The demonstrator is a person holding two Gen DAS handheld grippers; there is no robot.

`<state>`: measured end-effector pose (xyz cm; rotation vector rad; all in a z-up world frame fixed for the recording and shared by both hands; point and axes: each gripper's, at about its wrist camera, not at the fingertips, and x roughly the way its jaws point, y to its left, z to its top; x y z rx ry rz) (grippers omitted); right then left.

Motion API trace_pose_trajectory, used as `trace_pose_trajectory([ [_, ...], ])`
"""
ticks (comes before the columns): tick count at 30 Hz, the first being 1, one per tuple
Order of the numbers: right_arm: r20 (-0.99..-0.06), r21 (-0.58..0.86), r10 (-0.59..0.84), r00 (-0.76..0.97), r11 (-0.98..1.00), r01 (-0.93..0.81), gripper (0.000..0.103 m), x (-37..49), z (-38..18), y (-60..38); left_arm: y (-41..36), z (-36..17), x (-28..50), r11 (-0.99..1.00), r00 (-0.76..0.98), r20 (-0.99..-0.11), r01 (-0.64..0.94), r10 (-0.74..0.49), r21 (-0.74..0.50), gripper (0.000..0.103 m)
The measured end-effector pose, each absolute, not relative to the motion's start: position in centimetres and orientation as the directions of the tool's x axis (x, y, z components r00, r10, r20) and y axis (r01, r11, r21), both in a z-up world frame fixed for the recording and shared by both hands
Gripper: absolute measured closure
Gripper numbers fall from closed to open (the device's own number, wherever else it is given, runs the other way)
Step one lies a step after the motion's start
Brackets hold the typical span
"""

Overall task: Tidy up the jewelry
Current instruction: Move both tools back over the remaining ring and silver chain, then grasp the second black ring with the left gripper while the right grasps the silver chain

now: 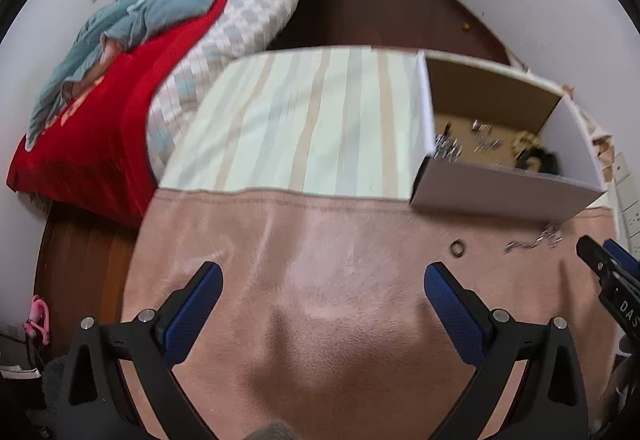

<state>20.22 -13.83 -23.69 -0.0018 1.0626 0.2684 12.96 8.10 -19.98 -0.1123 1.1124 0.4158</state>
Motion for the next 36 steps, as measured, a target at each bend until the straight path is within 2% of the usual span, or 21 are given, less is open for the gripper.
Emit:
trace_pose_trajectory([
  [7, -0.86, 0.124, 0.238, 0.45, 0.955, -0.268, 0.045, 21.8, -27.2, -12.0, 8.2, -21.4, 14.3, 0.924, 0.361, -0.895, -0.363, 0.26, 0.122, 0.0],
  [11, -0.857, 0.013, 0.166, 0.487, 0.953, -0.302, 0.051, 21.5, -27.7, -10.1, 8.4, -21.8, 14.8, 0.925, 0.356, -0.899, -0.362, 0.255, 0.119, 0.0],
  [12, -0.854, 0.001, 0.165, 0.494, 0.949, -0.315, 0.06, 21.4, -27.7, -9.7, 8.4, -21.9, 14.7, 0.925, 0.355, -0.9, -0.36, 0.252, 0.117, 0.0],
  [13, -0.85, 0.0, 0.176, 0.497, 0.943, -0.333, 0.086, 21.1, -27.7, -9.4, 8.3, -21.9, 14.8, 0.926, 0.354, -0.902, -0.359, 0.248, 0.114, 0.0],
  [15, -0.853, -0.031, 0.158, 0.497, 0.937, -0.349, 0.086, 20.8, -27.6, -9.0, 8.2, -22.0, 14.9, 0.93, 0.353, -0.905, -0.351, 0.238, 0.108, 0.0],
  [16, -0.857, -0.016, 0.166, 0.488, 0.937, -0.348, 0.095, 20.7, -27.6, -9.2, 8.1, -22.1, 14.9, 0.933, 0.355, -0.905, -0.345, 0.233, 0.105, 0.0],
  [17, -0.862, 0.006, 0.176, 0.476, 0.941, -0.338, 0.098, 20.7, -27.5, -9.5, 7.9, -22.1, 15.0, 0.935, 0.357, -0.906, -0.339, 0.227, 0.101, 0.0],
  [25, -0.831, 0.149, 0.253, 0.496, 0.959, -0.241, 0.099, 18.6, -24.2, -14.7, 6.3, -22.5, 15.7, 0.952, 0.36, -0.918, -0.3, 0.166, 0.055, 0.0],
  [33, -0.821, 0.169, 0.257, 0.511, 0.962, -0.212, 0.099, 18.1, -23.0, -16.1, 4.2, -23.9, 17.7, 0.974, 0.358, -0.931, -0.228, 0.074, -0.01, 0.001],
  [34, -0.823, 0.17, 0.254, 0.508, 0.964, -0.205, 0.099, 18.1, -23.2, -16.2, 3.9, -24.1, 17.9, 0.977, 0.357, -0.932, -0.215, 0.061, -0.018, 0.006],
  [35, -0.825, 0.171, 0.25, 0.506, 0.965, -0.198, 0.099, 18.1, -23.3, -16.3, 3.7, -24.3, 18.1, 0.979, 0.359, -0.932, -0.202, 0.048, -0.028, 0.018],
  [36, -0.827, 0.171, 0.248, 0.505, 0.966, -0.193, 0.099, 18.3, -23.5, -16.4, 3.4, -24.5, 18.2, 0.981, 0.355, -0.934, -0.192, 0.043, -0.027, 0.024],
])
